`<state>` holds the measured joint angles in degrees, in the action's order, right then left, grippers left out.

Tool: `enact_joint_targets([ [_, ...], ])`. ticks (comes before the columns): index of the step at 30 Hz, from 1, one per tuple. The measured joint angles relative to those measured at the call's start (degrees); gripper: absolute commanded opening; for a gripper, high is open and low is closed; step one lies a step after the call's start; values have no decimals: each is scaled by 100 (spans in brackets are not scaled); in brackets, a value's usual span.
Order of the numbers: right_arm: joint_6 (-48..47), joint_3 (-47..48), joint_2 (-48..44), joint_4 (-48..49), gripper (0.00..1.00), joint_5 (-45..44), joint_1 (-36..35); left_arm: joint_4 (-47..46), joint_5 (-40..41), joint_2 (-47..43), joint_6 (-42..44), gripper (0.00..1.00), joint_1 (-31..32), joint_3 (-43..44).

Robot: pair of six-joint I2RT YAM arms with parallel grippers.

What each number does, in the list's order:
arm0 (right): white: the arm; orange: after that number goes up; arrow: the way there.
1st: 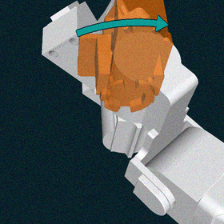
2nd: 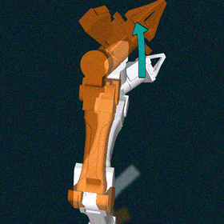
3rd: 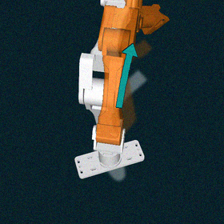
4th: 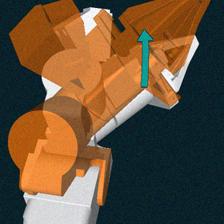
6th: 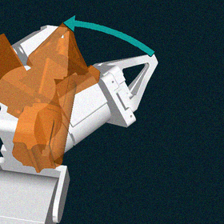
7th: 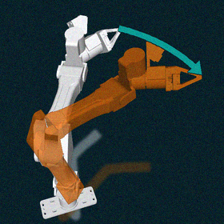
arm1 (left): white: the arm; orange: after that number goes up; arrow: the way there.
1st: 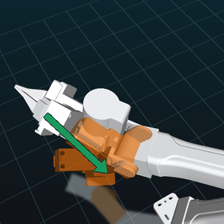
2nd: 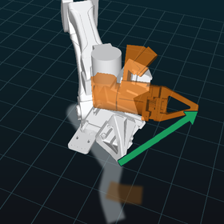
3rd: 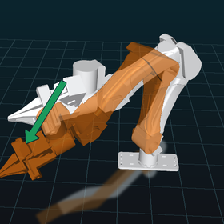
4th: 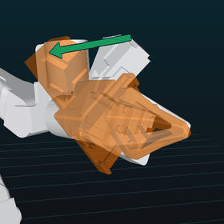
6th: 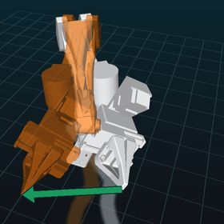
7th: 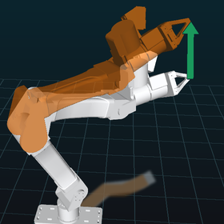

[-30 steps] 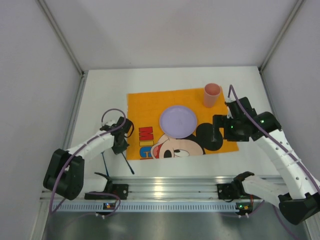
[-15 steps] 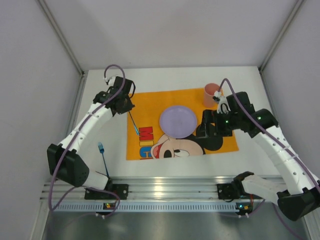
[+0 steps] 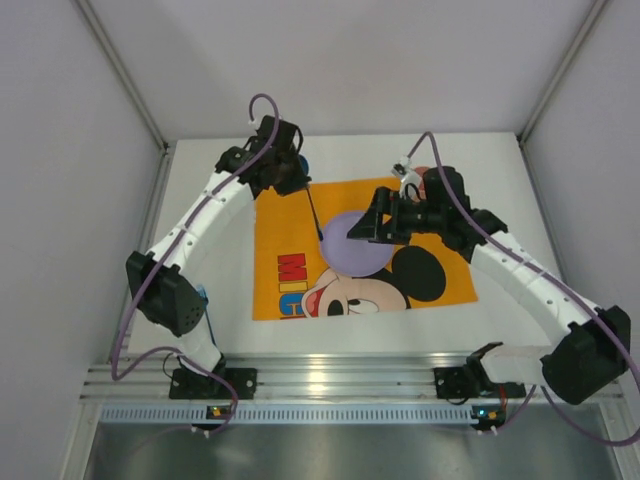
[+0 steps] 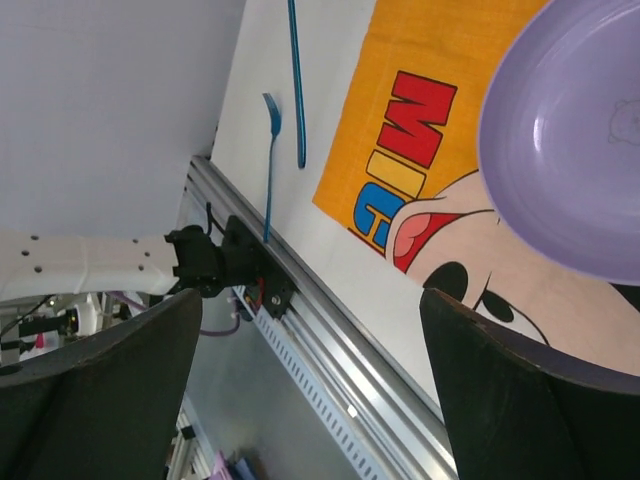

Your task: Set the dinner table for one person

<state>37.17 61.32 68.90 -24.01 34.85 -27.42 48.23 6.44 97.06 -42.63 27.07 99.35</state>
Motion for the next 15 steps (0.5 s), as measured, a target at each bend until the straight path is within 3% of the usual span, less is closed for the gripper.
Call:
enact_joint_targets([
  [11,50,743,1333,645,79,-763,-614,44,-645,267,-138,0,203,774],
  [14,50,905,1582,704,66,-874,-728,46,-750,275,-162,0,203,780],
  [15,48,957,1670,732,54,-905,-778,44,-796,284,-173,0,208,780],
])
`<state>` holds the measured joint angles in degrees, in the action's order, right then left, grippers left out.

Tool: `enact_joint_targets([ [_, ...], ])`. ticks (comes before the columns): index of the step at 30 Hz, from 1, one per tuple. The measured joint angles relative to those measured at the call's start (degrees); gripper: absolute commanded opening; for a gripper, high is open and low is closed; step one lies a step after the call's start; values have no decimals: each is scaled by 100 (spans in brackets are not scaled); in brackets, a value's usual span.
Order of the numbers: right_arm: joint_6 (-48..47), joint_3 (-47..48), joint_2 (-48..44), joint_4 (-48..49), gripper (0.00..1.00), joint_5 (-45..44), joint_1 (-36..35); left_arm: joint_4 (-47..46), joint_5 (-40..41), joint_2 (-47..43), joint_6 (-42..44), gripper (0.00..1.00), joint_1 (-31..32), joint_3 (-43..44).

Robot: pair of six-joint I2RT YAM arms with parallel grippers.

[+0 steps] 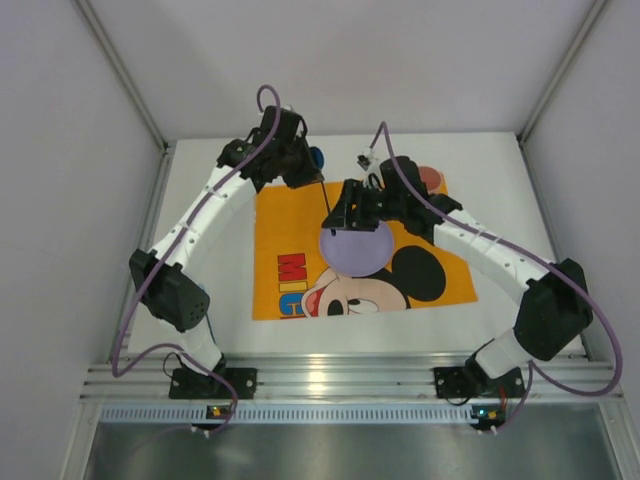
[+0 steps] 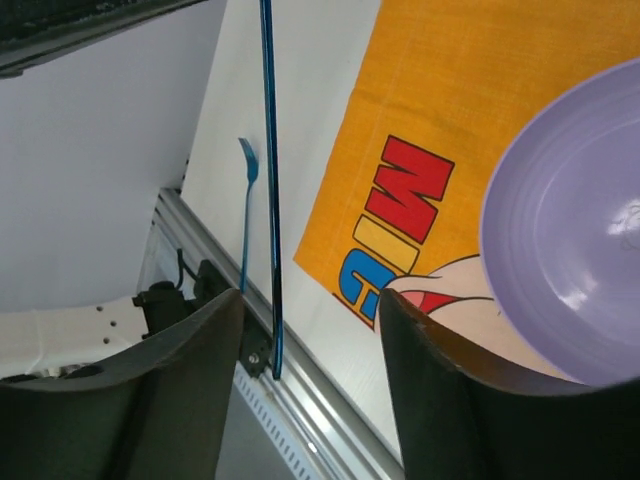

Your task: Set the dinner table for one person

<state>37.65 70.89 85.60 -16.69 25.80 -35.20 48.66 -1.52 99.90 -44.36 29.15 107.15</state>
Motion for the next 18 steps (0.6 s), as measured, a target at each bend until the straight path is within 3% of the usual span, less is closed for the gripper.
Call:
enact_joint_targets([
  [2,2,50,138,59,35,-44,-98,4,-83,15,-17,0,2,15],
  [3,2,55,199,94,4,-66,-153,26,-131,42,-26,0,4,68],
  [4,-9,59,238,94,0,-79,-188,24,-177,76,-31,0,7,131],
  [7,24,87,310,111,0,-129,-264,22,-221,125,-24,0,11,190],
  [8,15,90,308,96,0,-160,-273,24,-236,129,-24,5,11,190],
  [10,-17,94,308,87,0,-214,-278,17,-240,129,24,27,11,190],
  [11,-20,105,304,63,0,-269,-278,22,-271,129,57,48,11,190],
  [13,-35,118,295,52,0,-374,-216,33,-343,129,125,61,11,190],
  [14,-50,118,278,24,0,-409,-175,42,-376,129,160,81,11,190],
  [18,-326,33,63,-243,0,-629,66,214,-564,129,389,86,11,190],
])
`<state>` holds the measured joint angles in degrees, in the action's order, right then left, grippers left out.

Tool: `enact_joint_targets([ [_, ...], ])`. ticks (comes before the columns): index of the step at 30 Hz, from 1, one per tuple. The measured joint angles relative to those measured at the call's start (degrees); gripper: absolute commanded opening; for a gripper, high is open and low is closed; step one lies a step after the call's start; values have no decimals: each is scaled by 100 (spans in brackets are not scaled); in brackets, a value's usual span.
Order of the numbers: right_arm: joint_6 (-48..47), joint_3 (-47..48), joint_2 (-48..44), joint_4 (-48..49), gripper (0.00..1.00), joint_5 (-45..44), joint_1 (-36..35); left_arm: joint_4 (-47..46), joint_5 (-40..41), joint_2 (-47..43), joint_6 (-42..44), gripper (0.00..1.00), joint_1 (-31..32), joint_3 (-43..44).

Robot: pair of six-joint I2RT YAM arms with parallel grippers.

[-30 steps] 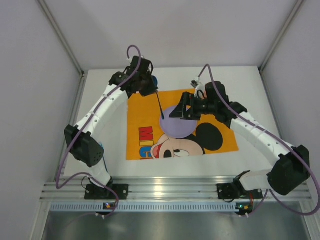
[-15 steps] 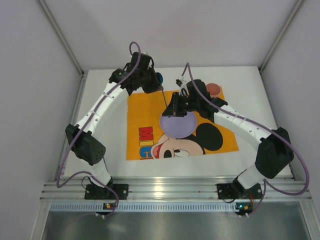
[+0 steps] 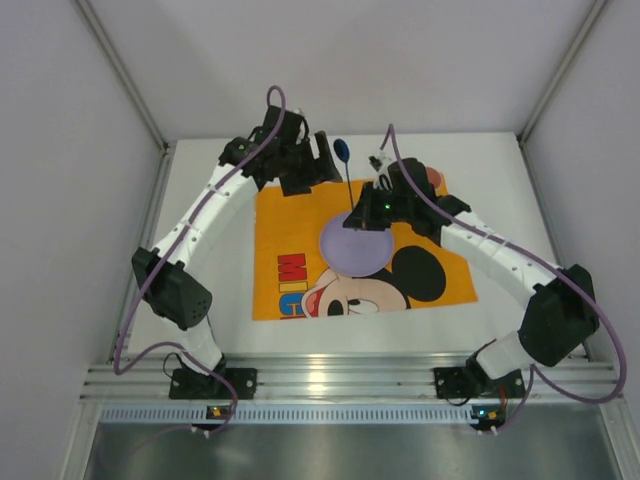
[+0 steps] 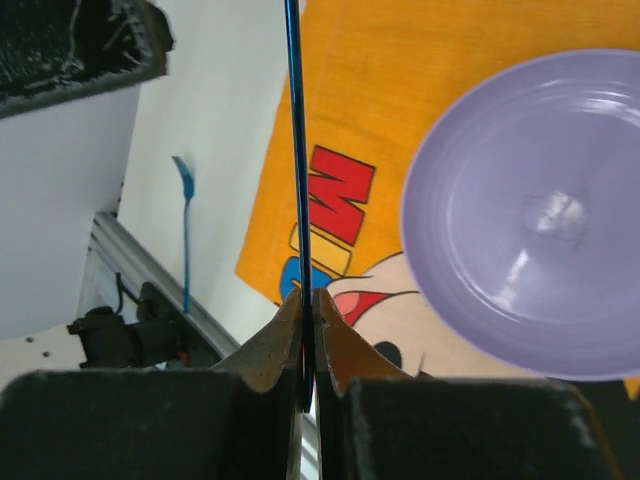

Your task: Set the dinner table for one person

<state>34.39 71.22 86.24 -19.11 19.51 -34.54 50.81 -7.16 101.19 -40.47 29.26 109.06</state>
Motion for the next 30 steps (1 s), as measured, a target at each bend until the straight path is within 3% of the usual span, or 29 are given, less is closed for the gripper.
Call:
enact_joint_targets([
  [3,-258,-400,-431,-214,0,-155,219,166,-7,-44,142,88,-17,-79],
  [7,-562,-1228,-1134,-721,0,-297,638,282,55,-518,275,88,-249,-800],
  [14,-837,-2352,-1727,-1453,0,-481,1139,675,328,-1401,590,88,-1867,-1873],
  [22,-1043,-2933,-1622,-1646,0,-621,1386,1049,739,-1624,1054,86,-2562,-2463],
  [30,-1027,-2957,-763,-1425,0,-654,1700,1102,815,-2011,1152,84,-3143,-3432],
])
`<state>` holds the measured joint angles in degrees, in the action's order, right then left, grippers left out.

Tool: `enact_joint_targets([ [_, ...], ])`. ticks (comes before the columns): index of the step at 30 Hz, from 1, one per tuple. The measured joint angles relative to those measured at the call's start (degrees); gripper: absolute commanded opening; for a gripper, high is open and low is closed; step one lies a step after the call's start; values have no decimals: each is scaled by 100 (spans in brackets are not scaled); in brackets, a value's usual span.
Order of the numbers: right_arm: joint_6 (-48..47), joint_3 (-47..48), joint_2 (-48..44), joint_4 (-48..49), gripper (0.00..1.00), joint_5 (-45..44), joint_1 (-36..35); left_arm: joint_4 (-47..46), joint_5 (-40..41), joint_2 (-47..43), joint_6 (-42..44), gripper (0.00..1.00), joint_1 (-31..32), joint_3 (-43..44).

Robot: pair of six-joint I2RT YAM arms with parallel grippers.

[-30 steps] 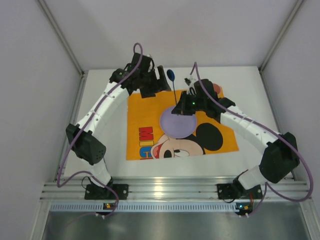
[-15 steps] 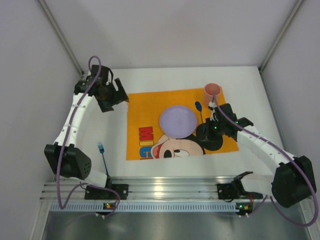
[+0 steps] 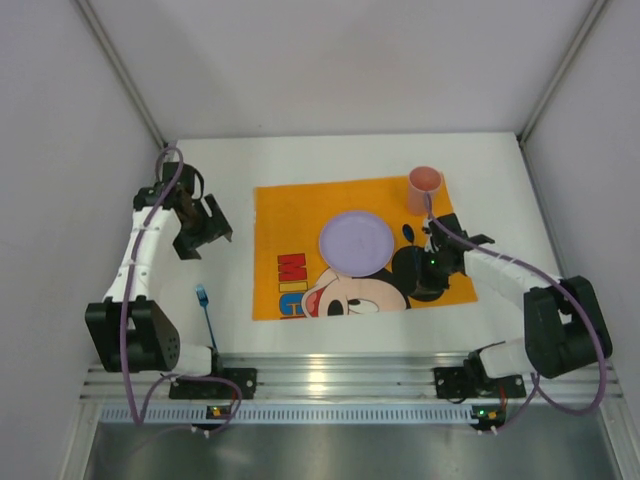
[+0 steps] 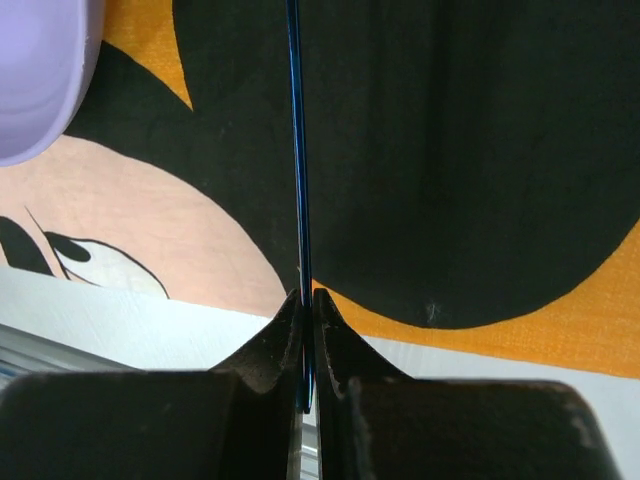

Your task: Set the dinner table for one person

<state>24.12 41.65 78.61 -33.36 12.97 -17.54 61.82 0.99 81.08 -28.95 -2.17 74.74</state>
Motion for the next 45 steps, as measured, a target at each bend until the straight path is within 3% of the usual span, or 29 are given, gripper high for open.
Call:
enact_joint_targets([
  [7,2,9,297,280,2,-9,9,22,173,-127,61,84,-48,-111],
  [8,2,9,308,293,7,-24,11,24,247,-157,59,84,-52,-153],
  [9,13,11,323,299,26,-57,11,24,339,-184,55,84,-66,-203],
  [10,44,11,334,299,34,-114,11,39,426,-203,44,84,-92,-256],
  [11,44,11,337,291,48,-168,11,42,501,-214,33,84,-149,-321],
  [15,66,79,256,221,71,-334,15,85,704,-201,-37,84,-461,-466],
  [20,79,234,-151,-271,73,-549,35,-2,863,-168,-201,81,-632,-605],
  [32,170,1169,-1355,-1257,73,-575,37,-555,780,72,-772,74,-636,-2208],
  [45,306,1003,-1679,-1720,72,-581,37,-1290,588,1038,-1010,65,-638,-2291],
])
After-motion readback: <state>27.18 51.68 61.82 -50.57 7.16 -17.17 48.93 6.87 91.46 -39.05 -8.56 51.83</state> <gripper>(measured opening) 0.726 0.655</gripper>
